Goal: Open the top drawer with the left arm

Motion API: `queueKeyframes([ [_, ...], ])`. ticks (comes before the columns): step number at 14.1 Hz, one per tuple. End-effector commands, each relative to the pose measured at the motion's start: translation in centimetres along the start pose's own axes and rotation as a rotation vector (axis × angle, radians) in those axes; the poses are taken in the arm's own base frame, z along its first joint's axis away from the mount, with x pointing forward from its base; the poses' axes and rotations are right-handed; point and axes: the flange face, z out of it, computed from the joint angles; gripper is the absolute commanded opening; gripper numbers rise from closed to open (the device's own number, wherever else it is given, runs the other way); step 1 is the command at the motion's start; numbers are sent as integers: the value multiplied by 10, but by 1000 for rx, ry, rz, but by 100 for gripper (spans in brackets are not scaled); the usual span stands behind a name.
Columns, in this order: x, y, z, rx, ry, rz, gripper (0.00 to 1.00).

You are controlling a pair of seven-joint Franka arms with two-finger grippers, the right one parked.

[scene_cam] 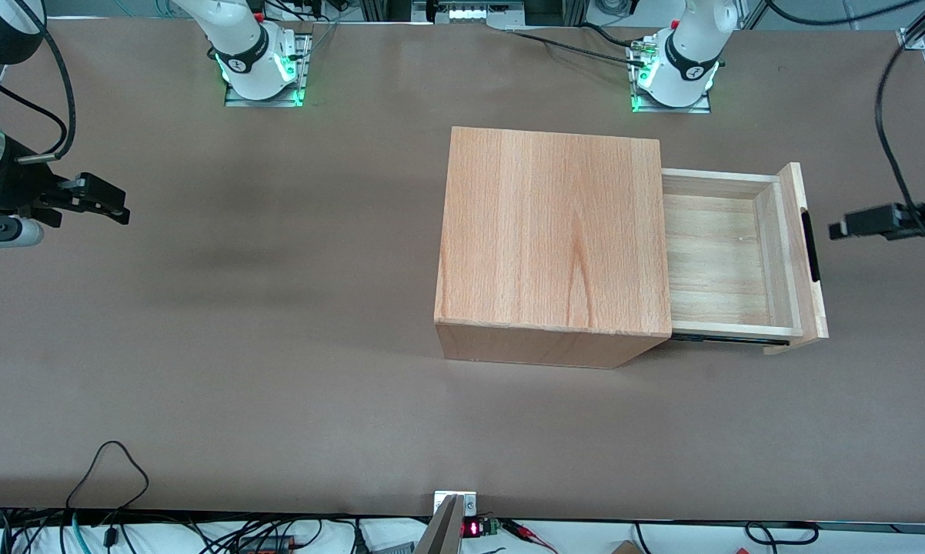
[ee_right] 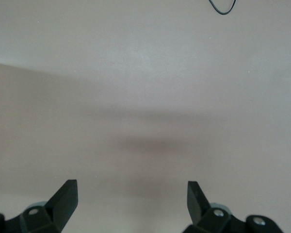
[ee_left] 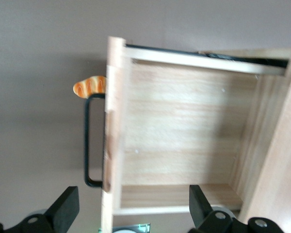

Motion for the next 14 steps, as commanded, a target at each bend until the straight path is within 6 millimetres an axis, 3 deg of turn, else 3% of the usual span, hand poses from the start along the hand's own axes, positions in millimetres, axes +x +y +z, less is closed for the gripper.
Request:
queueKeyframes([
  [1,-12,22,-6,42,-5,10,100],
  [3,-16,35,-6,51,-16,25,100],
  [5,-24,36,-6,80,-33,-12,100],
  [8,-53,48,-14,160,32,-3,100],
  [11,-51,52,-13,137,53,18,100],
  [14,-45,33,-6,111,125,30,100],
])
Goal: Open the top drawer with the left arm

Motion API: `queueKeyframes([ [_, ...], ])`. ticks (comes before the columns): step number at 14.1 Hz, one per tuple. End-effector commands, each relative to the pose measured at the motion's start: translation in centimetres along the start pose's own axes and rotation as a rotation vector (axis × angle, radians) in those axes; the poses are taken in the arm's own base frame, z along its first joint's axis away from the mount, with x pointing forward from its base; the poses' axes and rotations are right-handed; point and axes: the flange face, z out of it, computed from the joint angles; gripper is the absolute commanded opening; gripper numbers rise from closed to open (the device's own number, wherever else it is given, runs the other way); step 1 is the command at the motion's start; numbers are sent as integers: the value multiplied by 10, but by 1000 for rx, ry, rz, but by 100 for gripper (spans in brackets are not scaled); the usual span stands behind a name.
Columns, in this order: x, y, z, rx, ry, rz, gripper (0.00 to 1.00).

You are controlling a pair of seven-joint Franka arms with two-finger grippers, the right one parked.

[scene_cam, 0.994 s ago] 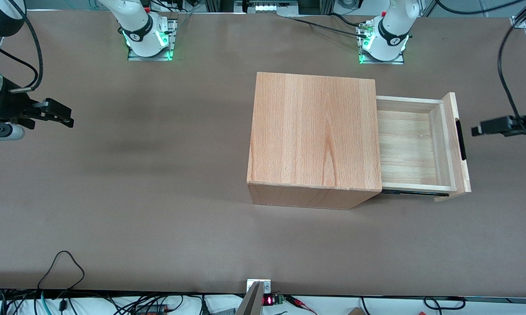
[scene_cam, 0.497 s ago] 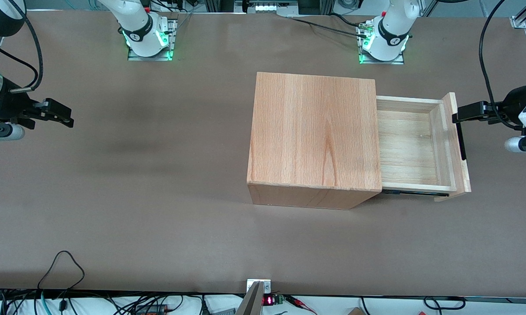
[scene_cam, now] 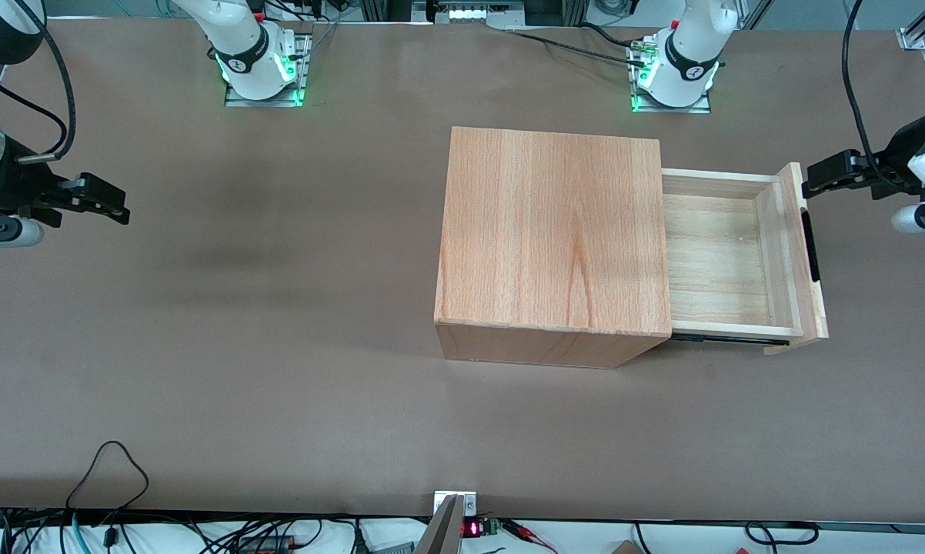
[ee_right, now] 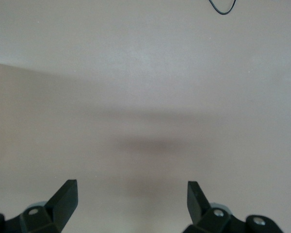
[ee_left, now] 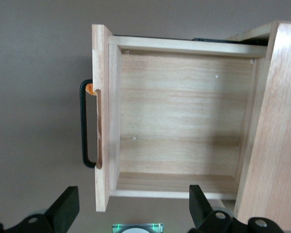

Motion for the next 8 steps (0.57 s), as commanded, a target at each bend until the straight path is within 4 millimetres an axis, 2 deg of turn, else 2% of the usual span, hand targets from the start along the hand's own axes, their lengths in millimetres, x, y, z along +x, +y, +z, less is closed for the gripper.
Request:
queueKeyframes([
  [1,-5,-13,5,-12,74,16,100],
  [4,-12,-7,-1,1,65,27,100],
  [8,-6,-7,-3,4,77,18,100],
])
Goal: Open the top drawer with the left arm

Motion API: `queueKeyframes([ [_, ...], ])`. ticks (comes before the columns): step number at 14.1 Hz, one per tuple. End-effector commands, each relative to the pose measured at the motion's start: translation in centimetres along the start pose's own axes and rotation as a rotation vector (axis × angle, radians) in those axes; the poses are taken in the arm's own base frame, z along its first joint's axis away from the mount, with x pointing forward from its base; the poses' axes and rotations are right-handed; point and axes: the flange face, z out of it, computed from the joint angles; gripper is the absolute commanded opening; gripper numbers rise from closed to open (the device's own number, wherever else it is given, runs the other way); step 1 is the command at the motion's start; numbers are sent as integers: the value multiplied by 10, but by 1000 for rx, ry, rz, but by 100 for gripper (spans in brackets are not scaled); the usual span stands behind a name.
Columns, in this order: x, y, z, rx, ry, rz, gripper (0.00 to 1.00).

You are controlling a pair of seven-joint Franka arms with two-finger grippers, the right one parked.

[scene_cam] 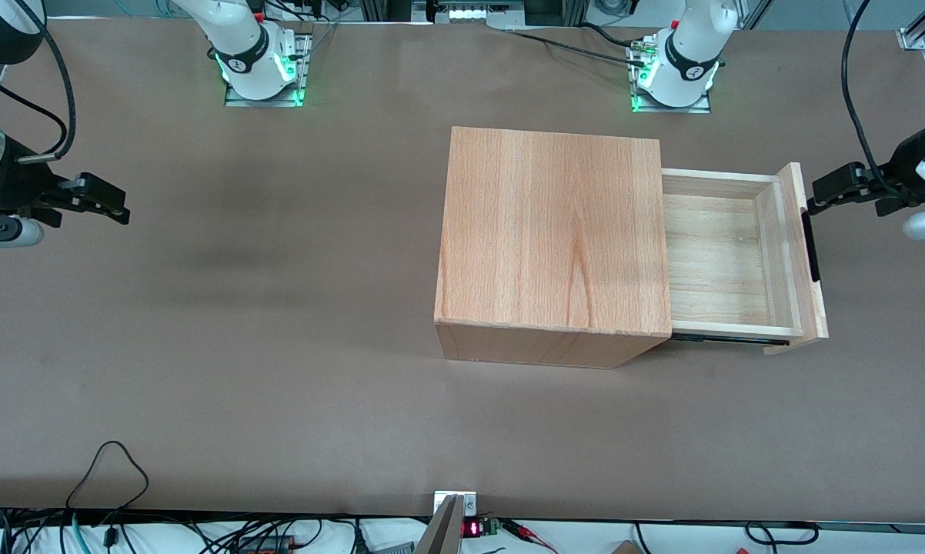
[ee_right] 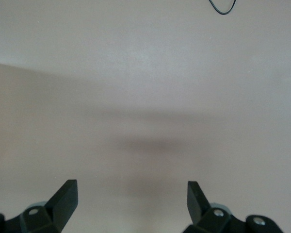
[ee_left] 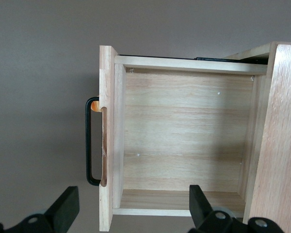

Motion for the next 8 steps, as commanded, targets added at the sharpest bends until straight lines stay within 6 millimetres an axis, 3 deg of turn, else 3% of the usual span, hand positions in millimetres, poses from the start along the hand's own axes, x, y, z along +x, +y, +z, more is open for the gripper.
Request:
queueKeyframes([
  [1,-4,0,-3,5,13,12,100],
  [8,-3,-12,-4,13,17,-3,100],
])
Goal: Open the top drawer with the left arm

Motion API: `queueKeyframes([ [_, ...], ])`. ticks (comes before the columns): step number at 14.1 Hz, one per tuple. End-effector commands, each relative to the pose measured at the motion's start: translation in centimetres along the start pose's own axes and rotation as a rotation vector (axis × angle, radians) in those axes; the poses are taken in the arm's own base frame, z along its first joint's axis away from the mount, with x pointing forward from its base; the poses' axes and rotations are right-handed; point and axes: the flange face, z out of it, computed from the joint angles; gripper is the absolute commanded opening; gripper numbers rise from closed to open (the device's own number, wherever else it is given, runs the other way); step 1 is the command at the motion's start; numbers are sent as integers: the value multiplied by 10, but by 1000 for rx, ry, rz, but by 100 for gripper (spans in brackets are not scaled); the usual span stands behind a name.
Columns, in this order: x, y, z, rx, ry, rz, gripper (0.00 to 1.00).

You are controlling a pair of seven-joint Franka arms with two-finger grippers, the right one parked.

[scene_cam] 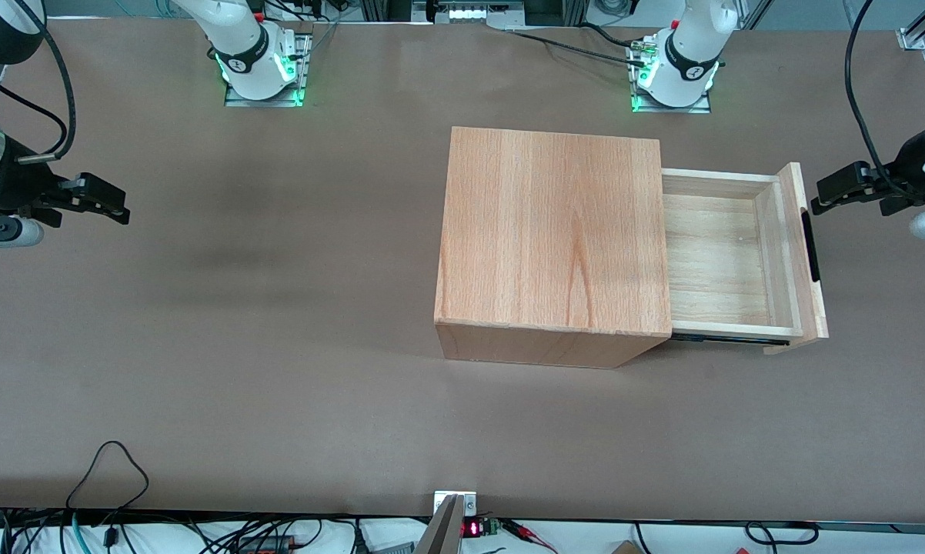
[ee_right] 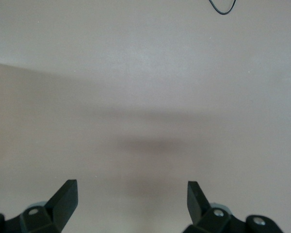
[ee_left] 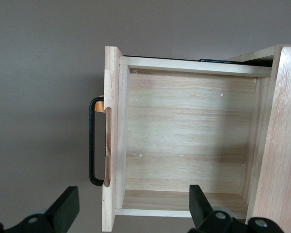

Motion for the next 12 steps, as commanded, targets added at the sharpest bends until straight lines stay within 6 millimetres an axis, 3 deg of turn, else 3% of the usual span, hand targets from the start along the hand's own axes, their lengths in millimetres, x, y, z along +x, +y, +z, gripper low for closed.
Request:
queueKeyframes([
  [1,-3,-2,-4,35,17,16,100],
  [12,-5,0,-7,25,22,12,100],
])
